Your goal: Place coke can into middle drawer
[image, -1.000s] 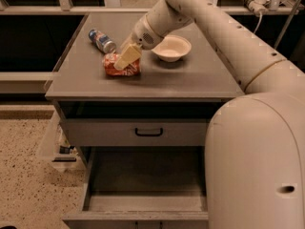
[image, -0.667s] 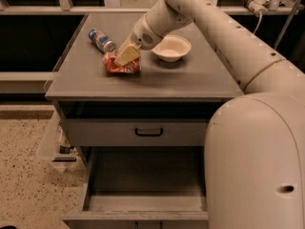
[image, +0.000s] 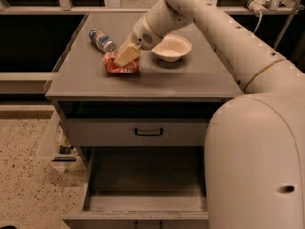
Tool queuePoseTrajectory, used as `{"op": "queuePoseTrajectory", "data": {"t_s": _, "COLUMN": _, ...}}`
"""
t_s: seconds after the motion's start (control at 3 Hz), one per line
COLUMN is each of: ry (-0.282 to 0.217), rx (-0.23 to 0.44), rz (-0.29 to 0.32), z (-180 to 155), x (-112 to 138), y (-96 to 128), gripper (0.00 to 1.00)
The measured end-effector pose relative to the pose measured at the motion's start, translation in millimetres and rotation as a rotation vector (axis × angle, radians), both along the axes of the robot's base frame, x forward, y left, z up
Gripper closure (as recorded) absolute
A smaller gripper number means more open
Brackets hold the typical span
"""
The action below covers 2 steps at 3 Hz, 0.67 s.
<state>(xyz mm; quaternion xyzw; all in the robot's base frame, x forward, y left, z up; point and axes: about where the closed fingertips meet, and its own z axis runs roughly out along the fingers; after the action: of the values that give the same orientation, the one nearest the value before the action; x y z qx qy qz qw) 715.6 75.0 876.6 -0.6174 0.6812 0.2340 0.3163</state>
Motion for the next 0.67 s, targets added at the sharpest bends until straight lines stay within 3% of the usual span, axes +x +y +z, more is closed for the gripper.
{"op": "queuePoseTrajectory", "data": {"t_s": 0.33, "ry": 0.013, "rx": 0.017, "rz": 0.021, "z": -0.7, "x": -7.7, "y": -0.5, "gripper": 1.0}}
{"op": "queuePoseTrajectory", "data": {"t_s": 0.67, "ry": 0.012, "rx": 0.101, "rz": -0.024, "z": 35.4, "x": -43.1, "y": -18.2, "gripper": 1.0}}
